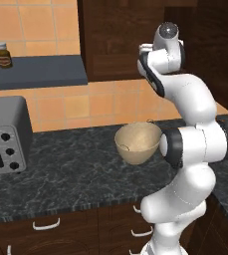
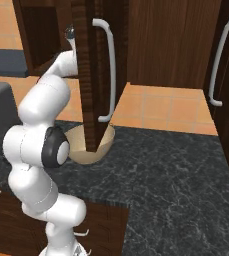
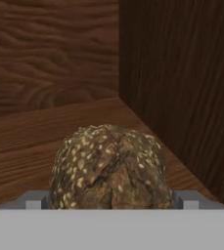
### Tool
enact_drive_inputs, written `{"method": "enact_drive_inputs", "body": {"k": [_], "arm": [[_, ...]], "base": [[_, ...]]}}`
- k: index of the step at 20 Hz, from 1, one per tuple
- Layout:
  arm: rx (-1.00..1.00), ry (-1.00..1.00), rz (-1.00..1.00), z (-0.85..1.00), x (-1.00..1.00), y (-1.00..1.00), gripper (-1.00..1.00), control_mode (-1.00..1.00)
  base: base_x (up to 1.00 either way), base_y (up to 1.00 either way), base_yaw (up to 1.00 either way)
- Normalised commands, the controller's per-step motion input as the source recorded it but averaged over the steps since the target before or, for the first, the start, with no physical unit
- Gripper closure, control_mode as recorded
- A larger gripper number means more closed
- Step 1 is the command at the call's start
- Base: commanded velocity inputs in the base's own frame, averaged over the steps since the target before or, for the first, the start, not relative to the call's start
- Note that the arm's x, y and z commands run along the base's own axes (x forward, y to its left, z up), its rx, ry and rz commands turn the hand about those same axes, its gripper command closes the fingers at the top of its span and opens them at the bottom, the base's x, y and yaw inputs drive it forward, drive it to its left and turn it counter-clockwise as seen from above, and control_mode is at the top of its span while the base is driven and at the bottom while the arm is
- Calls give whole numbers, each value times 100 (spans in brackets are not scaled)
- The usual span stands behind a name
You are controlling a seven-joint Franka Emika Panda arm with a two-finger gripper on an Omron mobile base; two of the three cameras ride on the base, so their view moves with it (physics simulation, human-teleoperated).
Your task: Open the cabinet, pick up the bread from the cabinet and place it in the basket. Then move the basket to the dining counter.
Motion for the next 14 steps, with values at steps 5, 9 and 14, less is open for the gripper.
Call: {"method": "enact_drive_inputs", "body": {"k": [5, 9, 14], "arm": [[-2, -13, 0, -10, -100, 47, 100, -100], [0, 0, 0, 20, -100, 37, 100, -100], [4, 10, 0, 23, -100, 23, 100, -100]], "base": [[0, 0, 0], [0, 0, 0], [0, 0, 0]]}}
